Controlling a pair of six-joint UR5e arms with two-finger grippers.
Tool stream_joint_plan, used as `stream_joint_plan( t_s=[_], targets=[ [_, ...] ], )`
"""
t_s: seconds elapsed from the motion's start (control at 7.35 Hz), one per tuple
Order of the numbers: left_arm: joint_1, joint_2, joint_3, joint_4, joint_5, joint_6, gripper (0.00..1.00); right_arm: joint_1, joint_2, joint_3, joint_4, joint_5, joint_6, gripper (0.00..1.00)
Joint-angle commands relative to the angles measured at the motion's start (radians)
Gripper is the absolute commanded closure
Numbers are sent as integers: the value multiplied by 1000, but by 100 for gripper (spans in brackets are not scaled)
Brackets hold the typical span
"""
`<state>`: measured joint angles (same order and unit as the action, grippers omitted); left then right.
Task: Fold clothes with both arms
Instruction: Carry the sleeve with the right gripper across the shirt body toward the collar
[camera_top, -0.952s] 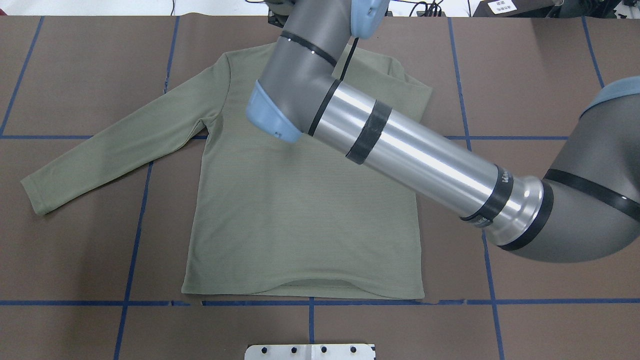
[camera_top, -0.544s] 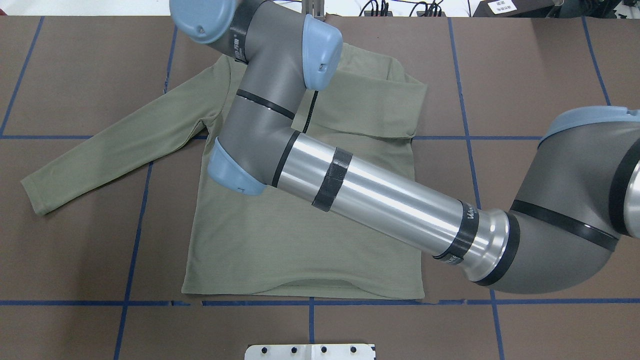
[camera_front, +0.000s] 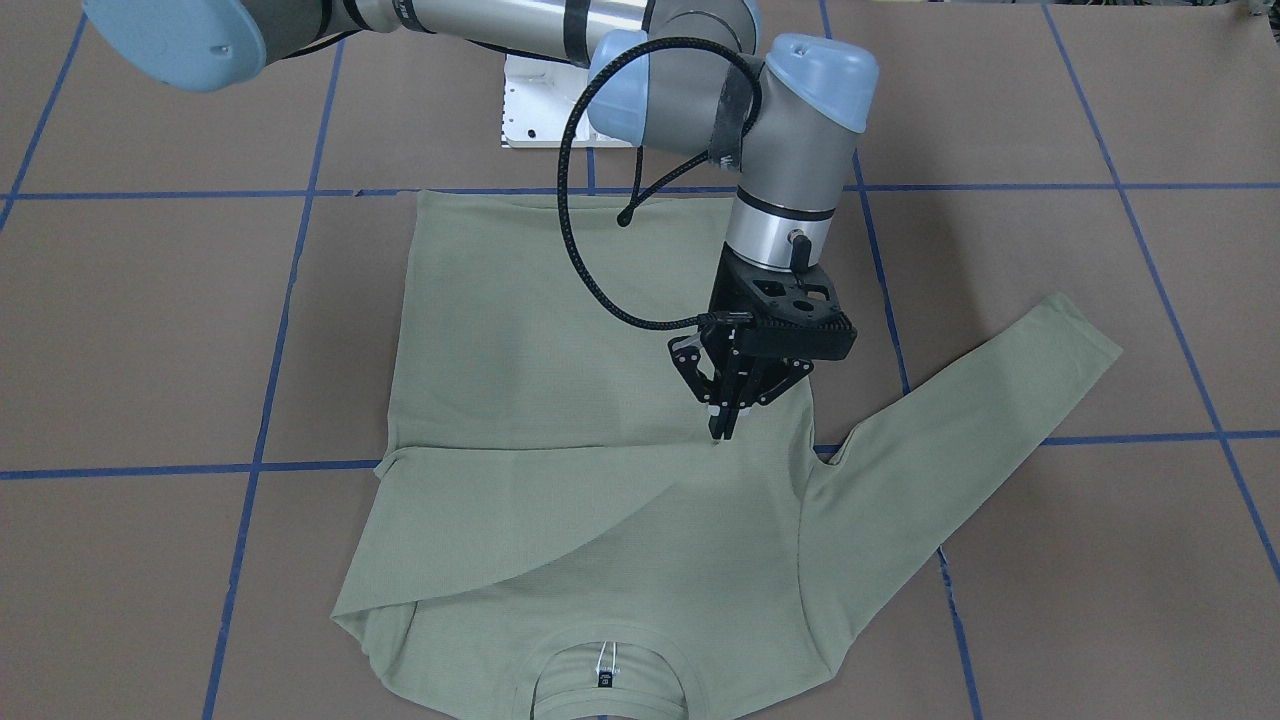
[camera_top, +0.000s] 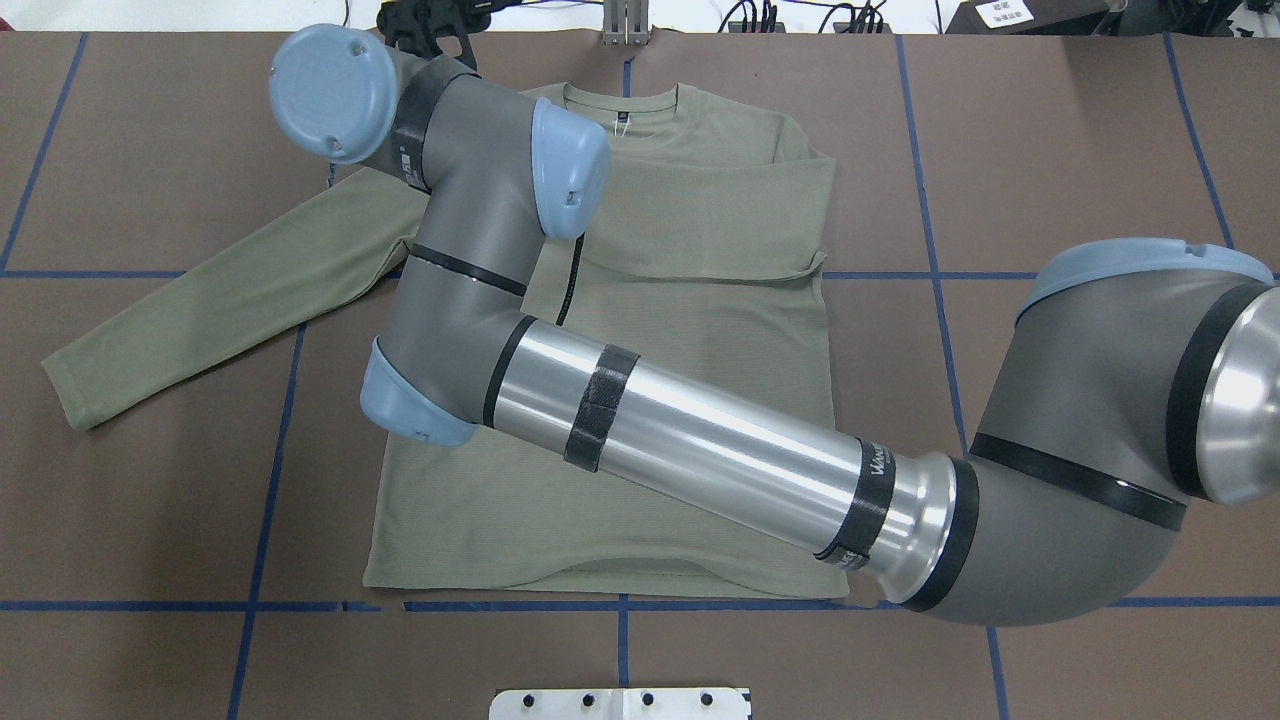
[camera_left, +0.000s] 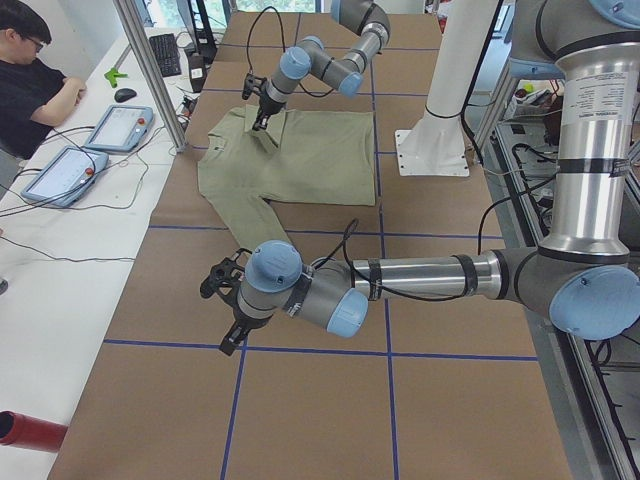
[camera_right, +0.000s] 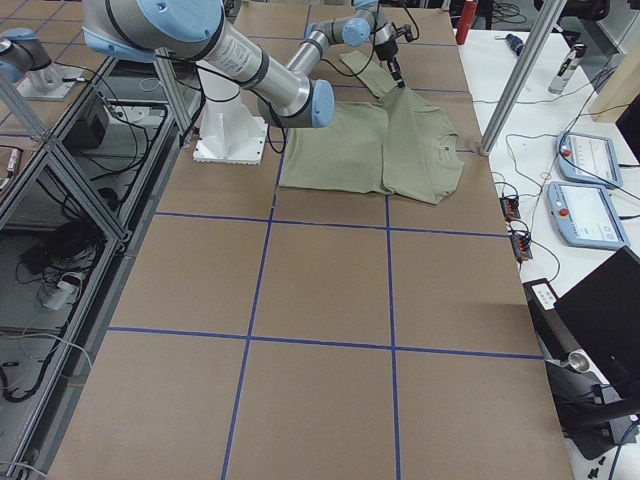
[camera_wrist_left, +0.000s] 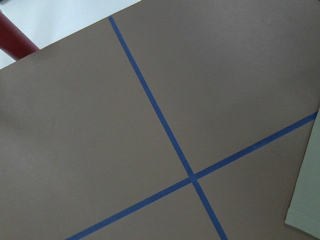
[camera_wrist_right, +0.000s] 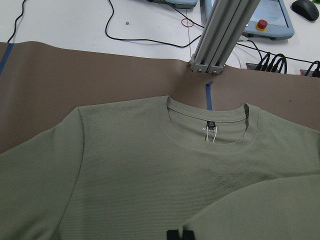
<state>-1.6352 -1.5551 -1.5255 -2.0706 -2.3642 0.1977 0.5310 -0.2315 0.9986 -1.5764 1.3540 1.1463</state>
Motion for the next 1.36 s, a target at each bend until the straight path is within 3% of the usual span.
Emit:
stream_joint_plan(
  t_s=[0.0, 0.14, 0.27, 0.68, 0.82, 0.95, 1.22],
  targets=[
    [0, 1, 7, 0, -25, 0, 0, -13, 36, -41, 15, -19, 7, 100],
    [0, 1, 7, 0, -38, 0, 0, -13, 52, -84, 66, -21, 19, 39],
    [-2, 1, 5, 0, -40, 2, 0, -11, 55, -115, 116, -24, 29, 10],
    [0, -3, 2, 0, -38, 0, 0, 4, 80, -118, 118, -18, 36, 1],
    [5, -35, 2, 0, -36, -7, 0, 36, 74, -118, 112, 73, 30, 1],
    [5, -68, 10, 0, -38, -12, 0, 96, 57, -104, 43, 255, 35, 1],
    [12, -57, 17, -98, -64, -53, 0, 249, -82, 54, -27, 519, -91, 1]
  ],
)
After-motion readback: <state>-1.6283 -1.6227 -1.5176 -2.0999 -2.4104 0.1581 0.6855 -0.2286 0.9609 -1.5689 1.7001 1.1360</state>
